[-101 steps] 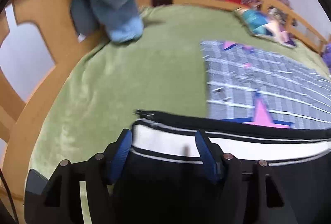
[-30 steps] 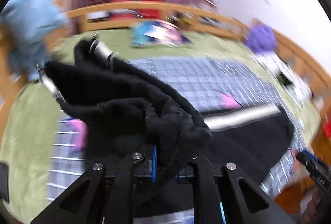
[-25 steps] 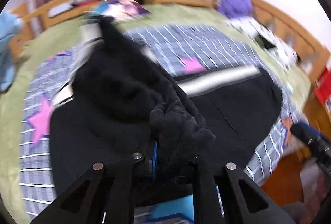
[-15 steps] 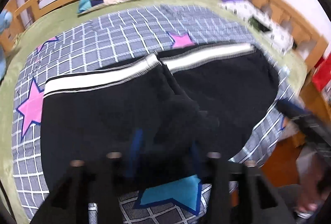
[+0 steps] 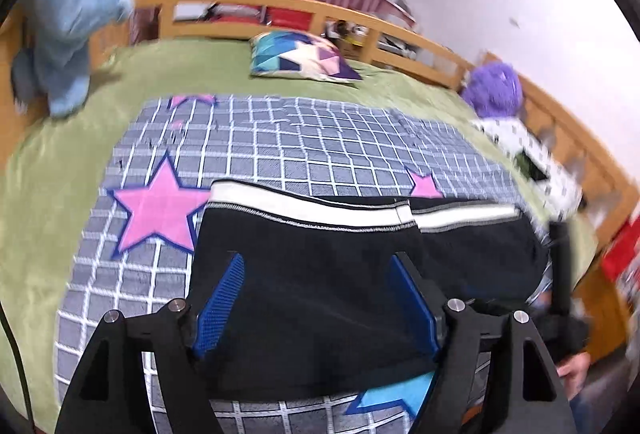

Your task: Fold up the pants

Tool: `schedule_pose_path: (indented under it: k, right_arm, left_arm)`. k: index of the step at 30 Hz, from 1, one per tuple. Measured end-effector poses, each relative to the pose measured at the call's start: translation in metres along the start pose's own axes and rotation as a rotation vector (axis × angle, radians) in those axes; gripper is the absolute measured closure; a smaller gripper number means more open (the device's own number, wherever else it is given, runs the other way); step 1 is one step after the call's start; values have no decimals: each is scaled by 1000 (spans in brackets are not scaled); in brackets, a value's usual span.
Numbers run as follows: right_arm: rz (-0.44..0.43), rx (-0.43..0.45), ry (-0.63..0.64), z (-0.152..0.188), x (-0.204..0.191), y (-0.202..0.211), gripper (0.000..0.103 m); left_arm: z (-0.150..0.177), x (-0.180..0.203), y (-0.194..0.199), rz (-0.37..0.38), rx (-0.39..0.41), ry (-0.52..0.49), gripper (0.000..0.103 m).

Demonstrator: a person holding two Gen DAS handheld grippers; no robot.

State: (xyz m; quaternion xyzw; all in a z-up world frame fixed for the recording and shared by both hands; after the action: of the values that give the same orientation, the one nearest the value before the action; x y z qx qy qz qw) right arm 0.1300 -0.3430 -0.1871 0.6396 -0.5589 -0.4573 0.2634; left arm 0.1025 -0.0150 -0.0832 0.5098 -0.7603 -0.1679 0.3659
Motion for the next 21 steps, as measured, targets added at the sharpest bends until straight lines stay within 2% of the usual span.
schedule_pose_path:
  k: [4, 5, 6, 7, 8, 9, 11, 12, 14, 17, 18, 20, 21]
  right_arm:
    - [104, -137, 15, -7, -11, -48, 39]
    - [119, -136, 17, -8, -13, -56, 40]
    - [122, -101, 36, -8, -16, -54, 66]
    - [84, -86, 75, -8, -23, -53, 88]
    - [55, -55, 117, -9, -30, -46, 89]
    - [42, 14, 109, -11, -30, -33, 90]
    - [-79, 132, 17, -18, -16, 0, 90]
    - [-97, 141, -20, -20, -9, 5, 89]
    - [-9, 99, -56, -19, 1, -7, 88]
    - [127, -70, -31, -11, 6, -44, 77]
    - [137, -86, -1, -10, 3, -48, 77]
    - [158, -46, 56, -9, -2, -38, 69]
    - [192, 0, 73, -8, -4, -26, 66]
  left_arm:
    - [-3, -24, -5, 54, -21, 105, 30]
    - [-3, -26, -6, 60, -22, 109, 30]
    - [-4, -28, -7, 61, -22, 112, 30]
    - [-4, -29, -7, 62, -22, 114, 30]
    - [-4, -30, -7, 66, -21, 117, 30]
    - [-3, -31, -6, 71, -19, 121, 30]
    - [-3, -31, -4, 83, -13, 125, 30]
    - [-2, -32, -4, 78, -13, 119, 30]
    - [-2, -31, -5, 64, -21, 108, 30]
    - [-2, -30, -7, 62, -37, 102, 30]
    - [-2, -29, -6, 55, -36, 97, 30]
    - [-3, -29, -5, 37, -27, 84, 30]
    - [-3, -29, -4, 27, -19, 79, 30]
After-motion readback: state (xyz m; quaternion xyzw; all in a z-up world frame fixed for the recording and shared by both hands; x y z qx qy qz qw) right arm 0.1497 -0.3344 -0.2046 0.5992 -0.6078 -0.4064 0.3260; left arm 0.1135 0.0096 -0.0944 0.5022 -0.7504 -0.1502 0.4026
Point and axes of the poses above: each gripper's, at about its wrist camera, not at the fingertips, and y roughly against the way its jaws point, x to its right, z to its underside, the point moved 1 cm from there along -y, roughly the way its jaws point, and after that the axes turned 8 degrees about z, right-handed, at the moved point
